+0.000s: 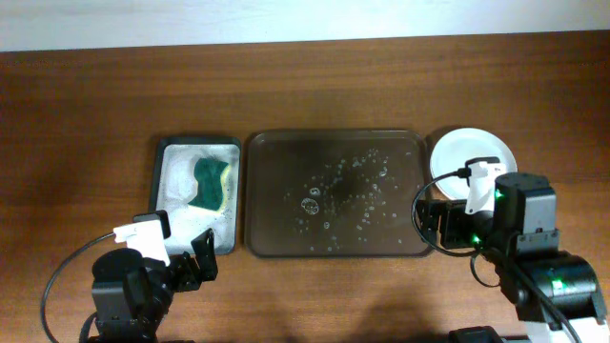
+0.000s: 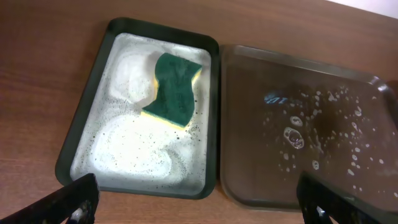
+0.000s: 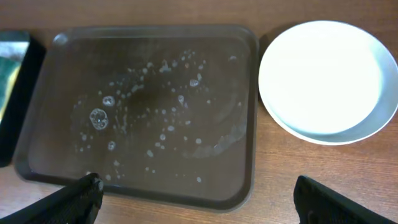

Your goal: Clean dirty plates on tray and stack at the side

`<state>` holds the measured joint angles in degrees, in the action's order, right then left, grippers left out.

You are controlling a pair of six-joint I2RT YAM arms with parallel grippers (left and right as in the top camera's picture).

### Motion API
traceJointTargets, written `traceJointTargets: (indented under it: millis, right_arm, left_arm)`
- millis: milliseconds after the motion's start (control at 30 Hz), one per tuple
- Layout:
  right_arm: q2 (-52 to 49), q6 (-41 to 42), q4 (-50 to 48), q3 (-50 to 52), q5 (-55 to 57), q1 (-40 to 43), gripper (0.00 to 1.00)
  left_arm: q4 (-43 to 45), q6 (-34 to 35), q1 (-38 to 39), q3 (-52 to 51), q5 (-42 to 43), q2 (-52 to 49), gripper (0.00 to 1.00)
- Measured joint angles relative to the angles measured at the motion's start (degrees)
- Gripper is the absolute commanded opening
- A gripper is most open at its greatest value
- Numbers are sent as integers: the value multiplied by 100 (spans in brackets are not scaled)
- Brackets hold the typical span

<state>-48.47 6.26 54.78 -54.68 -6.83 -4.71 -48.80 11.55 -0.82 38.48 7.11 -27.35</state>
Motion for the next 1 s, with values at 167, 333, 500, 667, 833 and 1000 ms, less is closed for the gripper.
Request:
traceJointTargets:
  millis: [167, 333, 500, 667, 833, 1000]
  right_arm:
    - [68, -2, 4, 17, 39, -393, 99]
    - [588, -28, -7, 39, 282, -428, 99]
    - [1515, -28, -614, 448, 437, -354, 99]
    - [2883, -24, -1657, 1655, 463, -44, 99]
    - [4138, -28, -2817, 3051, 284, 361, 99]
    - [4736, -31, -4323, 4100, 201, 535, 99]
  left_arm:
    - [0, 0, 0, -2, 0, 0, 99]
    - [0, 0, 0, -4, 0, 0, 99]
    - [0, 0, 0, -4, 0, 0, 99]
    - [-2, 2, 0, -13, 0, 0, 99]
    - [2, 0, 0, -15, 0, 0, 99]
    - [2, 0, 0, -15, 0, 0, 99]
